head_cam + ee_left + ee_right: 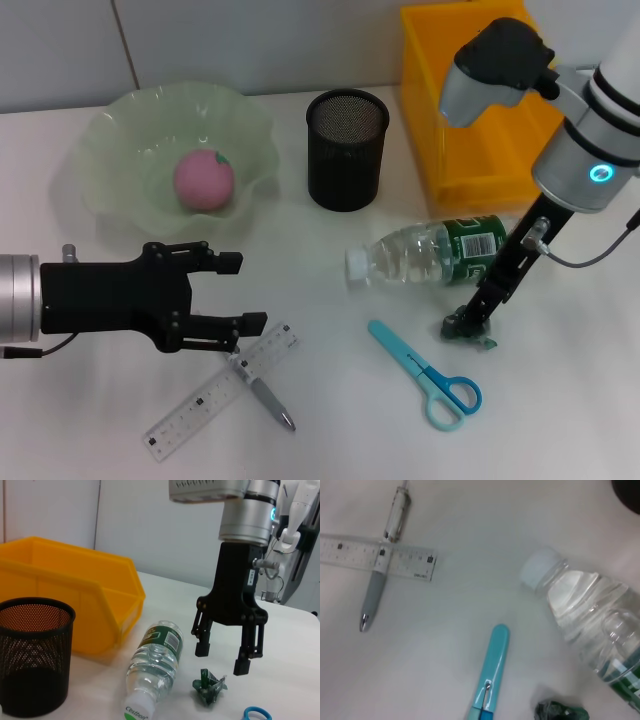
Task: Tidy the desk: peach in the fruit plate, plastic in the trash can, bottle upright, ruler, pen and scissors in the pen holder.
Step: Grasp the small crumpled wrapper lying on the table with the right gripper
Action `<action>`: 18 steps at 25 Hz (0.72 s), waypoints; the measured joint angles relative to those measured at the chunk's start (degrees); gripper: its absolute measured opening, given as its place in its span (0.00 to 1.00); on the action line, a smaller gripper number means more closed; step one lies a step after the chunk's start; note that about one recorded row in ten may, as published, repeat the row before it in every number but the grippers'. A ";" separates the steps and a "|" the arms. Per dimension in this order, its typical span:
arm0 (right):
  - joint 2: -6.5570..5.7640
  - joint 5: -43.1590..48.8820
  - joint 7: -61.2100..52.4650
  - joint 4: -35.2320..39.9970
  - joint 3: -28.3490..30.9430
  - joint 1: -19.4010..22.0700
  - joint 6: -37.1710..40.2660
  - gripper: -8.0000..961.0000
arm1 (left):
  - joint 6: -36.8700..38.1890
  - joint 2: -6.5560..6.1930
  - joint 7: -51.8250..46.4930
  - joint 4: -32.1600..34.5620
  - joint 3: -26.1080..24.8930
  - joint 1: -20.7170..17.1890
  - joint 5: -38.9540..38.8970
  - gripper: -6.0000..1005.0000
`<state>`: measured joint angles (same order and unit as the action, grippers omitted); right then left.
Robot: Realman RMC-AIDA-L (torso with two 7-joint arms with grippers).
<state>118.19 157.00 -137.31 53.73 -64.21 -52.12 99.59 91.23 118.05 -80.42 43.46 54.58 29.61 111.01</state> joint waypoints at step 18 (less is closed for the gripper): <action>0.51 0.01 0.65 -4.63 -2.03 0.15 -4.81 0.81 | 0.60 -0.02 -0.53 0.32 -0.04 -0.21 -0.40 0.84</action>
<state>118.70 157.02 -136.66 49.10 -66.24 -51.97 94.78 91.83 118.03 -80.95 43.78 54.54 29.40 110.61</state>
